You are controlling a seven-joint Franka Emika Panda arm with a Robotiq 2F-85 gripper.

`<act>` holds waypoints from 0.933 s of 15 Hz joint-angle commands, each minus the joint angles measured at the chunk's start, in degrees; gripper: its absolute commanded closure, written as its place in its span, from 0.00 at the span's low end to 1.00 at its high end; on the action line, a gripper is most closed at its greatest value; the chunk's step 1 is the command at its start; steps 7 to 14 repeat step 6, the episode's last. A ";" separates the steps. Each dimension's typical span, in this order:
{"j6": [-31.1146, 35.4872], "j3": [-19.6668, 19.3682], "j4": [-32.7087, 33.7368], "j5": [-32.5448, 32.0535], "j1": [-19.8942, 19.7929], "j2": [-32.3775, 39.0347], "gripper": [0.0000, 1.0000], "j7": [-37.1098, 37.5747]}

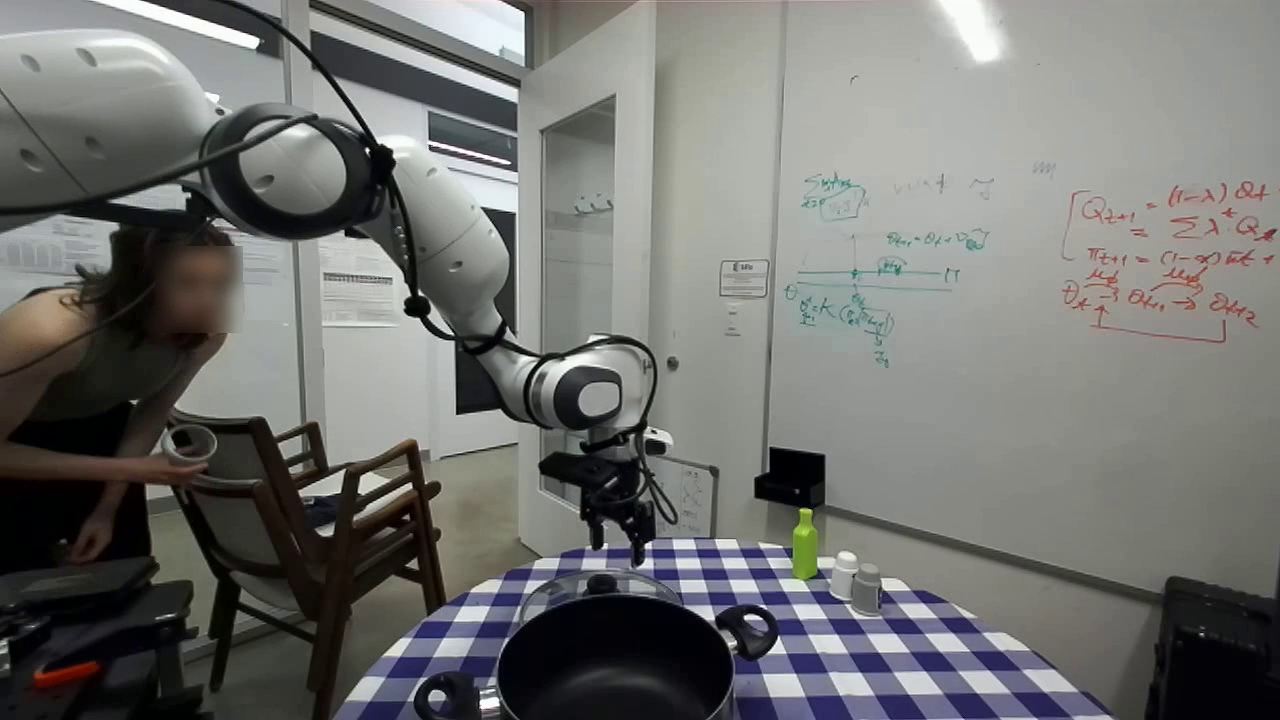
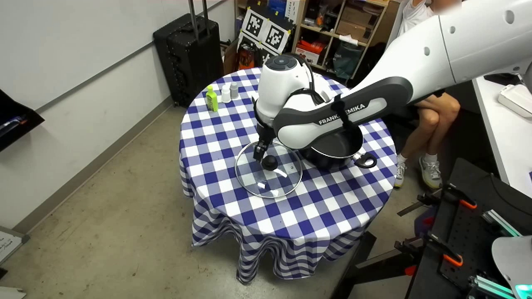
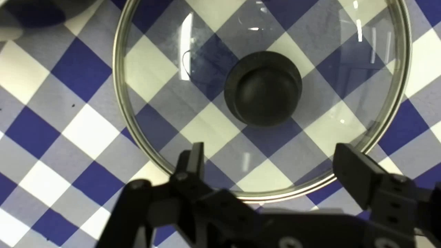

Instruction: Take the lid off of the pot

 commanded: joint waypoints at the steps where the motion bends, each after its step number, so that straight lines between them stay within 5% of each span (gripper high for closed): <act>1: 0.98 2.18 -12.24 2.16 -1.11 -12.04 0.00 -3.27; 2: -0.06 0.04 -2.84 1.39 0.48 -3.78 0.00 -1.43; 6: -0.04 0.84 -9.61 1.55 0.40 -10.80 0.00 -1.74; 14: -0.04 0.84 -9.61 1.55 0.40 -10.80 0.00 -1.74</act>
